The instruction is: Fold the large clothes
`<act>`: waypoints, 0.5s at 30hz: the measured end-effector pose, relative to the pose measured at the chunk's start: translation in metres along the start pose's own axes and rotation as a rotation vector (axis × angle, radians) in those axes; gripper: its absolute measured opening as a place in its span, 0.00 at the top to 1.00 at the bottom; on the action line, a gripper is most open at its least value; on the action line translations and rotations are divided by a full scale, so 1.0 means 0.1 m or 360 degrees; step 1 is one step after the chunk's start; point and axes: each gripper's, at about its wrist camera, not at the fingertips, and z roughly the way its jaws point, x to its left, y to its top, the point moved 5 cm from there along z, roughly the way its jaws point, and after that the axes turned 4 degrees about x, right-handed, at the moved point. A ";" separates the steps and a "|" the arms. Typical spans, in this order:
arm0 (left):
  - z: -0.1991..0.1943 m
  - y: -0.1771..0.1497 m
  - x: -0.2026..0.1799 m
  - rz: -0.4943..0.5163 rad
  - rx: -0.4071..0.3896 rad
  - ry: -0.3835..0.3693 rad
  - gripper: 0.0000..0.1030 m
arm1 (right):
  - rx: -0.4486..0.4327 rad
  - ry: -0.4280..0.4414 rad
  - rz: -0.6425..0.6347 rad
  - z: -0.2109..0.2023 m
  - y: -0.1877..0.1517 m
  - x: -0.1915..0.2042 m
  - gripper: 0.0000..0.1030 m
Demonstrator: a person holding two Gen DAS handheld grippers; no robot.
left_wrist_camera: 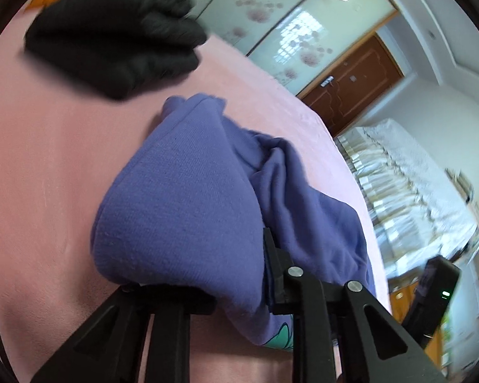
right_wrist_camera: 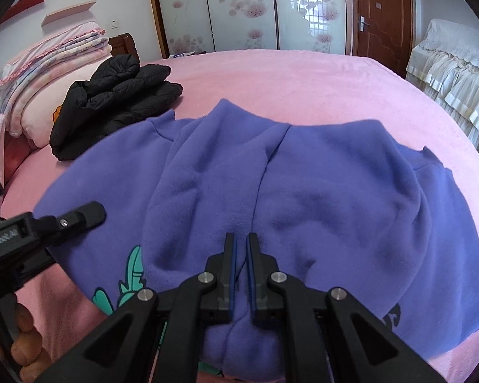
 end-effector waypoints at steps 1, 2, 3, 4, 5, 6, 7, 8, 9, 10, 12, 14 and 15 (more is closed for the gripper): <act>-0.04 0.00 -0.09 0.0062 -0.0022 0.0013 0.85 | 0.0009 0.0013 0.0017 0.03 -0.03 -0.02 0.94; -0.08 0.00 -0.22 0.0146 -0.0048 0.0029 0.87 | 0.0012 0.0029 0.0038 0.05 -0.05 -0.04 0.94; -0.13 0.00 -0.32 0.0220 -0.0070 0.0032 0.88 | 0.0015 0.0056 0.0074 0.07 -0.07 -0.08 0.94; -0.16 -0.01 -0.50 0.0342 -0.0094 0.0068 0.88 | 0.0014 0.0083 0.0104 0.09 -0.10 -0.10 0.94; -0.17 -0.03 -0.63 0.0434 -0.0104 0.0100 0.88 | 0.0011 0.0102 0.0121 0.09 -0.11 -0.12 0.94; -0.18 -0.04 -0.72 0.0489 -0.0113 0.0113 0.88 | 0.0007 0.0118 0.0137 0.09 -0.12 -0.14 0.94; -0.19 -0.07 -0.87 0.0579 -0.0131 0.0126 0.88 | -0.0003 0.0132 0.0155 0.08 -0.14 -0.16 0.94; -0.19 -0.08 -0.98 0.0638 -0.0141 0.0134 0.88 | -0.0008 0.0145 0.0171 0.07 -0.15 -0.18 0.94; -0.18 -0.08 -1.06 0.0674 -0.0147 0.0139 0.88 | -0.0012 0.0170 0.0197 0.05 -0.16 -0.22 0.94; -0.19 -0.10 -1.20 0.0738 -0.0160 0.0137 0.88 | -0.0015 0.0208 0.0235 0.02 -0.18 -0.27 0.94; -0.21 -0.13 -1.41 0.0839 -0.0174 0.0129 0.88 | -0.0025 0.0288 0.0315 -0.03 -0.20 -0.37 0.94; -0.20 -0.20 -1.65 0.0964 -0.0188 0.0125 0.88 | -0.0036 0.0378 0.0409 -0.10 -0.25 -0.52 0.94; -0.19 -0.27 -1.80 0.1051 -0.0192 0.0117 0.88 | -0.0039 0.0402 0.0438 -0.14 -0.27 -0.58 0.94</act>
